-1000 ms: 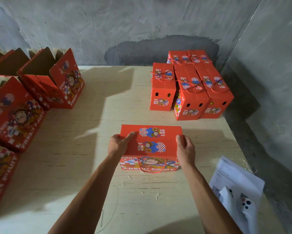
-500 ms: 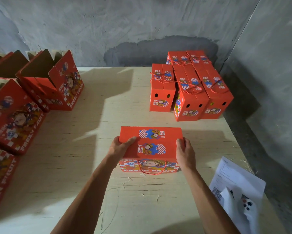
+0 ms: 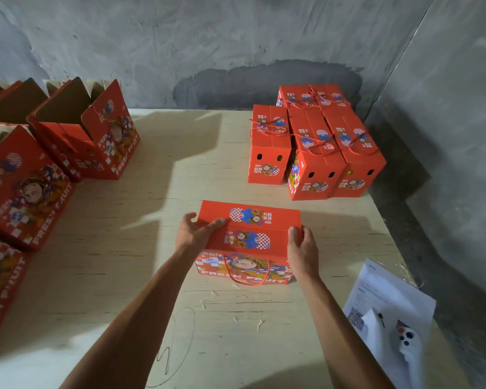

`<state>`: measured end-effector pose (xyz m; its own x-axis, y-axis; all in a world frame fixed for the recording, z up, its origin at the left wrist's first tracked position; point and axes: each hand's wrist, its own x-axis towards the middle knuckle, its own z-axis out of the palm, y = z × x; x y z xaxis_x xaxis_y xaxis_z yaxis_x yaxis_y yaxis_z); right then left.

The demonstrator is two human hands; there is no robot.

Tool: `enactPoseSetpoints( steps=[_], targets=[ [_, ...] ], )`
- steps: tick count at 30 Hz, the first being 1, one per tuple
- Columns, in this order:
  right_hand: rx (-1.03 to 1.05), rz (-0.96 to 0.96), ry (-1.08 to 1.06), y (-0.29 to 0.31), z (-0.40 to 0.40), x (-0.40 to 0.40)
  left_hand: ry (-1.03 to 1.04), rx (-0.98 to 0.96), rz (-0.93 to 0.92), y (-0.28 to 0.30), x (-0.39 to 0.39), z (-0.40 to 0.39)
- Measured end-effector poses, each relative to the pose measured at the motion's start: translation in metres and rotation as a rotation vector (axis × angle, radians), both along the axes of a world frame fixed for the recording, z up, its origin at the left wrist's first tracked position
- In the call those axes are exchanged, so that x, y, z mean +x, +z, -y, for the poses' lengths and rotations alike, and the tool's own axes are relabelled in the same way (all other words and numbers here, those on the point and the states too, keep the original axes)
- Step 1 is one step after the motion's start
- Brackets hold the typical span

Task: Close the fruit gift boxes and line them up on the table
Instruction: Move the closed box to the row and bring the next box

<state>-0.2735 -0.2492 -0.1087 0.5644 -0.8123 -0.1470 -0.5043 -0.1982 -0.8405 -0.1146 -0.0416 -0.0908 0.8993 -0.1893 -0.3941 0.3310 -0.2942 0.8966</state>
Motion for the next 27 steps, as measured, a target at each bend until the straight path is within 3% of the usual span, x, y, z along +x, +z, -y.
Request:
enactPoseSetpoints(
  steps=[5, 8, 16, 21, 24, 27],
  targets=[
    [0.073, 0.038, -0.032, 0.003, -0.009, -0.01, 0.077, 0.276, 0.206, 0.007, 0.001, 0.003],
    [0.066, -0.025, 0.097, 0.004, -0.003, -0.02, 0.148, 0.255, 0.276, -0.002, -0.022, 0.001],
    [-0.011, 0.037, 0.13, 0.011, 0.015, -0.019, 0.301, 0.008, 0.223, -0.011, -0.079, 0.01],
    [-0.061, -0.177, 0.103, 0.013, 0.013, -0.018, 0.226, 0.031, 0.109, -0.011, -0.075, 0.005],
    [0.028, -0.328, 0.317, 0.011, 0.01, -0.021, 0.193, 0.135, 0.041, -0.014, -0.06, -0.001],
    [0.304, -0.226, 0.454, 0.006, 0.003, -0.026, 0.181, 0.162, 0.003, -0.015, -0.052, -0.007]
  ],
)
